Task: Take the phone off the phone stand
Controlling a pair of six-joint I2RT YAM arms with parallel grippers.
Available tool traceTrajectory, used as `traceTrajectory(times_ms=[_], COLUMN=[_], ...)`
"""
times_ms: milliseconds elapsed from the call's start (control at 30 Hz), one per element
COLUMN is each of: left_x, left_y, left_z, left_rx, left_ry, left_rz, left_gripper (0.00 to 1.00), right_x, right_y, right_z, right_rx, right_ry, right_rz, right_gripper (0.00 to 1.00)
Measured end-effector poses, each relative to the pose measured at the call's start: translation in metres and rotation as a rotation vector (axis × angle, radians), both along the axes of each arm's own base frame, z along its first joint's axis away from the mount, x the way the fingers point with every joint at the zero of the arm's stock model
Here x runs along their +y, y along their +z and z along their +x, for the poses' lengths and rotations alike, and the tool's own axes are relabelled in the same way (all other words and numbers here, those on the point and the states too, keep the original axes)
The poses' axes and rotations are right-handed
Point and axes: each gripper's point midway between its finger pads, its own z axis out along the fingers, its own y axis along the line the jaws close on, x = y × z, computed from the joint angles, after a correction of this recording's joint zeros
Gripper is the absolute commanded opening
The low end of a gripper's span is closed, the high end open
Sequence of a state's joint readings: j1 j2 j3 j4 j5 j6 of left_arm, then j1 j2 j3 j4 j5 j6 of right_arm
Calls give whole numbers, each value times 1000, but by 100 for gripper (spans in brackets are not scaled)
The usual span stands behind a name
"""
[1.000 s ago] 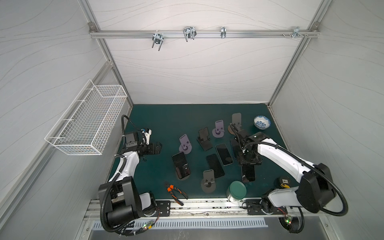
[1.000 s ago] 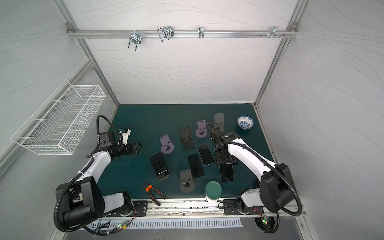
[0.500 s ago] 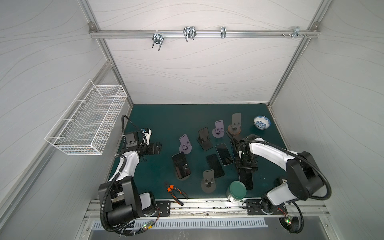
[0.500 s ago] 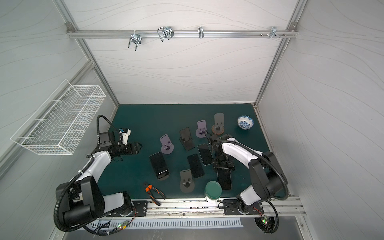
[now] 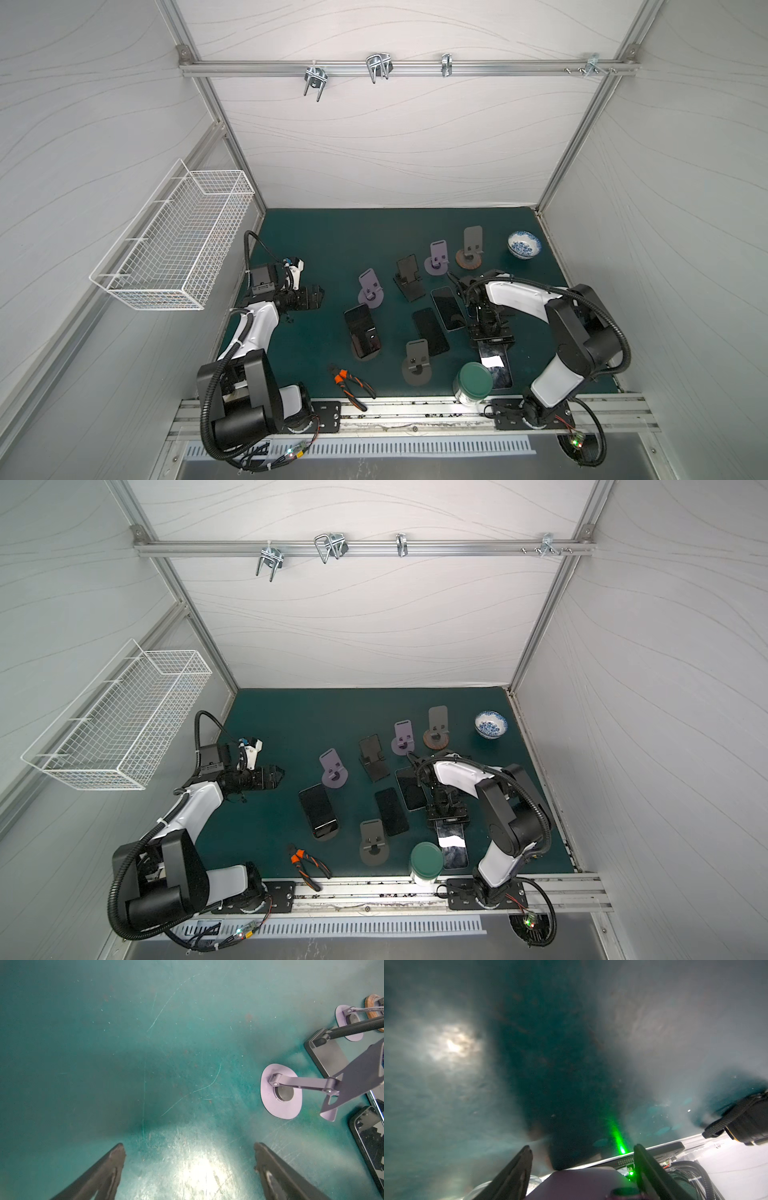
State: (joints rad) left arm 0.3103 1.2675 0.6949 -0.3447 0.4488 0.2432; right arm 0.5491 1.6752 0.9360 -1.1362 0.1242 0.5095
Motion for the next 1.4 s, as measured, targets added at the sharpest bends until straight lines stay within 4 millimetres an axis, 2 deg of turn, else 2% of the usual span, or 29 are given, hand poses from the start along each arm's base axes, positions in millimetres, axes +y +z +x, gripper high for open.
traceTrajectory(times_ms=[333,367,400,500,767,967,1400], left_x=[0,0,-1,-1,-1,-1,-1], left_y=[-1,-1,0,0,0,-1,0], left_z=[-1,-1,-1,-1,-1,-1,-1], left_rx=[4,4,4,4,4,5,4], left_ry=[-1,-1,-1,-1,-1,-1,-1], left_rz=[-2,-2,-3,-3,-3,-3,-3], left_gripper=[98,98,98,98,98,98,97], right_x=[-5,-4,-3,-3,-1,-1,-1], right_y=[-5,-5,-6,-7,-8,-8,-9], right_z=[3,3,4,4,3,3,3], right_rx=[10,9,6,15,34,27,3], right_ry=[-24,-26,-30,-41,-61,-57,-49], right_rz=[-9,-6,0,10,44,55,71], right_gripper=[61,60,55,59,58,66,70])
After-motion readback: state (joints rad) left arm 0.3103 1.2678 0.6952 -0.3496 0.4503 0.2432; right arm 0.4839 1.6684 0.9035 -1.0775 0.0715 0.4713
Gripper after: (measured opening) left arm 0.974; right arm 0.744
